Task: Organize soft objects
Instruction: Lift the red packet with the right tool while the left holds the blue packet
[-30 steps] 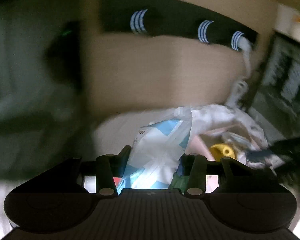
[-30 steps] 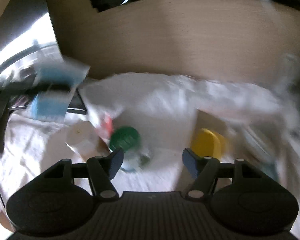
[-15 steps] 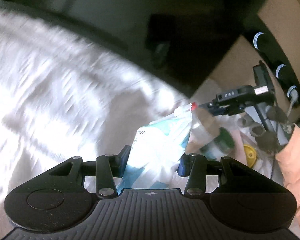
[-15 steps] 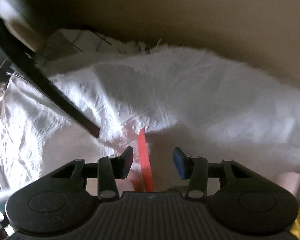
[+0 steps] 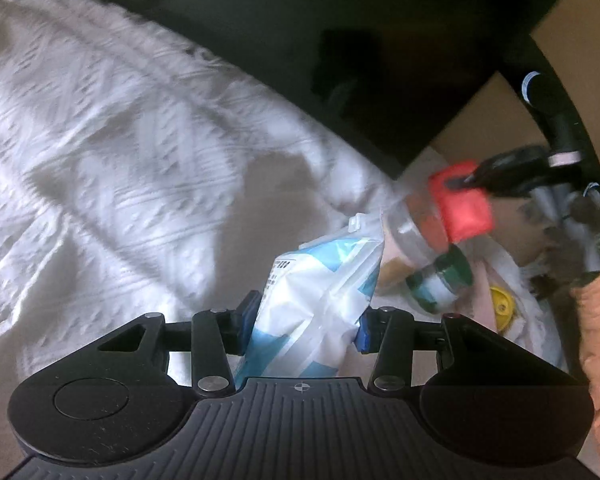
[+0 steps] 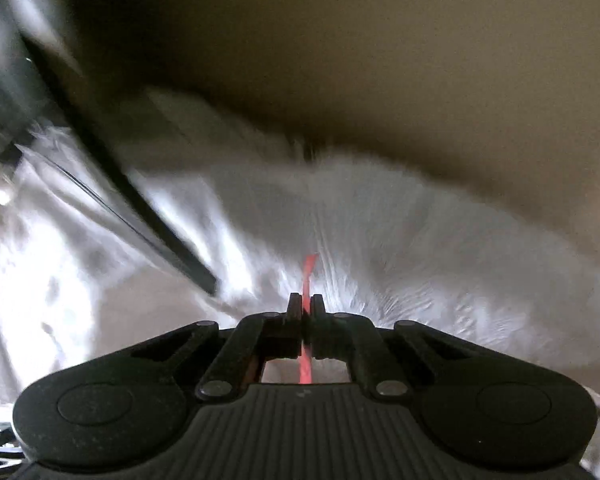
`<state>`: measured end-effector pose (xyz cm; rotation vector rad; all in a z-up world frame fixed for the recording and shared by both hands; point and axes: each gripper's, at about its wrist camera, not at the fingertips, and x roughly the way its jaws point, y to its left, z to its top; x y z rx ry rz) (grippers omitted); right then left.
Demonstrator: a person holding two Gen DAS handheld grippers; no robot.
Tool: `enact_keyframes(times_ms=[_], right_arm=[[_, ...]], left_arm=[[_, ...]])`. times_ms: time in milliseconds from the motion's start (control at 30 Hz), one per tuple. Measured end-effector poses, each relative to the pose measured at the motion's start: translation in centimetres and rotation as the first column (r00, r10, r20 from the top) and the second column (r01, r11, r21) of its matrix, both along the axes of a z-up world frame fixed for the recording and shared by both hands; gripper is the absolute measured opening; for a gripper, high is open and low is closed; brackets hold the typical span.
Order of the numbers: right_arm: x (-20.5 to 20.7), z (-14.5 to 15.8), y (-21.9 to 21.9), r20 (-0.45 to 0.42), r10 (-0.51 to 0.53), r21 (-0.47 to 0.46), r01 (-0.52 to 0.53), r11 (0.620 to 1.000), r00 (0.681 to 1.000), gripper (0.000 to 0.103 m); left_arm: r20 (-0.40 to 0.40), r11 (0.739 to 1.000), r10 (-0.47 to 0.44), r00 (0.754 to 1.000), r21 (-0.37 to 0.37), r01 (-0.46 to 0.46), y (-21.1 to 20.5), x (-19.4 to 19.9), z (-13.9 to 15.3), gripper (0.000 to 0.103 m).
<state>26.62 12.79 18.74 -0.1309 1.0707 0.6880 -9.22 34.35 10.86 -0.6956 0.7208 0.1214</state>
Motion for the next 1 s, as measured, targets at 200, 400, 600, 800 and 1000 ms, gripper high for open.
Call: enact_keyframes(times_ms=[200,400,600,800,1000], right_arm=[[-8.1,6.1,-6.4,0.077,0.004,0.139,-0.014,0.99,0.997,0.004],[-16.0,4.7,-13.6,0.054,-0.037,0.169,0.028,0.985,0.998,0.004],[-21.7,-0.3,-19.7,0.05,-0.146,0.124,0.139,0.983,0.988,0.004],[-24.9,-5.4,-24.5,0.044,-0.292,0.054,0.29,0.956,0.955,0.004],[-26.7,-6.1,-30.0,0.043,-0.437,0.11,0.43,0.896,0.899,0.004]], left_arm=[[0.019,0.989,-0.15,0.989,-0.003,0.15,-4.8,1.4,1.2,0.05],[-0.019,0.929,-0.366,0.931,-0.059,0.364,-11.8,3.8,0.3,0.05],[-0.092,0.853,-0.518,0.851,-0.131,0.505,-18.5,6.9,-1.9,0.05],[-0.141,0.763,-0.645,0.751,-0.169,0.624,-24.0,8.6,-3.6,0.05],[-0.145,0.745,-0.667,0.731,-0.123,0.656,-26.6,11.3,-2.7,0.05]])
